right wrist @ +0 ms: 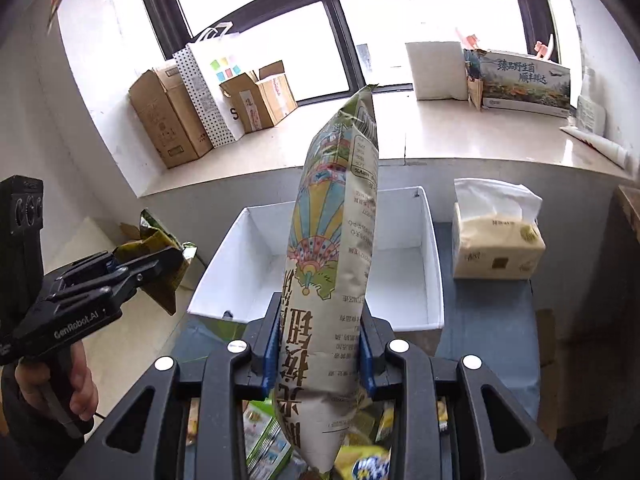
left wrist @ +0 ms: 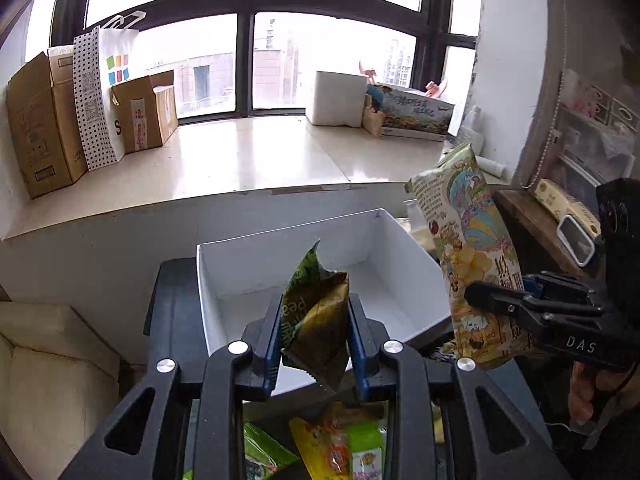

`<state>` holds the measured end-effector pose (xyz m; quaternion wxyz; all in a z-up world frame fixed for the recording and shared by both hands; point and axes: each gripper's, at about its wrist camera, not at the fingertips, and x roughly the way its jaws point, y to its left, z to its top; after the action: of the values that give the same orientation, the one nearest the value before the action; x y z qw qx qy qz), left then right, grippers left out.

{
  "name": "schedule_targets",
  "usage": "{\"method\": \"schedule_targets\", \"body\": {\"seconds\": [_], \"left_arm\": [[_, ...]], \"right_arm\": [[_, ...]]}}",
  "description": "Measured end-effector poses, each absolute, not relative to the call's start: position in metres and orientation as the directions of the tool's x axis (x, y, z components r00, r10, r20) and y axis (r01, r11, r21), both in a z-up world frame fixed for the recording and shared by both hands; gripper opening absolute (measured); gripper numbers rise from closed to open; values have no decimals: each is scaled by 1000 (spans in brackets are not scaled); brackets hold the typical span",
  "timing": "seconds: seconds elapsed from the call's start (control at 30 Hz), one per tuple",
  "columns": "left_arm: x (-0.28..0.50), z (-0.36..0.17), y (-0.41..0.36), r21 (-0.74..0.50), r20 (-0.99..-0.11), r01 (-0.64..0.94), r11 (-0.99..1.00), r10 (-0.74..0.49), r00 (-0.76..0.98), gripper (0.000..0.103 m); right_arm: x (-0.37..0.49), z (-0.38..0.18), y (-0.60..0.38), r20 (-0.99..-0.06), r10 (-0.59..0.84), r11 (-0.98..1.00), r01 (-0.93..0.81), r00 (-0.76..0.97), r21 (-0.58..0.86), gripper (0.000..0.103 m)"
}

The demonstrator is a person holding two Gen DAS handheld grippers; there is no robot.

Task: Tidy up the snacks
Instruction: 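Carry both packets into the white box and open both tools, then grasp the green silver-striped snack bag with the right tool and lift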

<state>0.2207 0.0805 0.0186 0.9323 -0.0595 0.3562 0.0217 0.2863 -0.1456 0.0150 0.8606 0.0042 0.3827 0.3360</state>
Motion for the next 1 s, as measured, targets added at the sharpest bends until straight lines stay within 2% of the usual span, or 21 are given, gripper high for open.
{"method": "schedule_targets", "body": {"seconds": [0.1,0.23,0.27,0.3,0.33,0.37,0.4,0.43,0.6,0.77,0.87,1.0], "left_arm": [[254,-7,97,-132,-721,-121,984,-11,693,33],[273,-32,111,-159,-757,-151,976,-22,653,35],[274,-35,115,-179,-760,-159,971,-35,649,47],[275,-38,120,-212,-765,-155,965,-64,641,59],[274,-40,122,-235,-765,-158,959,-82,638,91],[271,-39,125,-245,-757,-168,955,-80,649,103],[267,-37,127,-252,-745,-169,953,-80,663,103],[263,-35,128,-267,-738,-161,950,-94,669,103],[255,-27,121,-216,-725,-143,966,-60,687,103],[242,-18,111,-172,-705,-114,978,-41,708,103],[219,-5,105,-155,-676,-116,981,-20,737,103],[168,12,90,-162,-610,-64,985,-49,791,103]], "right_arm": [[332,6,-122,-714,489,823,-535,502,188,34],[367,-9,-109,-760,454,840,-509,466,190,36],[370,-11,-106,-765,425,848,-509,483,150,37],[371,-13,-104,-777,388,857,-505,496,106,43],[373,-15,-103,-790,356,866,-495,500,77,66],[373,-17,-102,-802,339,869,-490,492,67,79],[372,-17,-103,-808,344,864,-498,479,73,97],[371,-16,-104,-804,356,860,-504,476,82,101],[360,-6,-113,-770,356,874,-481,529,74,103],[344,8,-131,-706,422,872,-467,569,145,103],[318,19,-152,-624,491,852,-484,607,199,103],[264,23,-190,-500,545,832,-505,673,228,103]]}}
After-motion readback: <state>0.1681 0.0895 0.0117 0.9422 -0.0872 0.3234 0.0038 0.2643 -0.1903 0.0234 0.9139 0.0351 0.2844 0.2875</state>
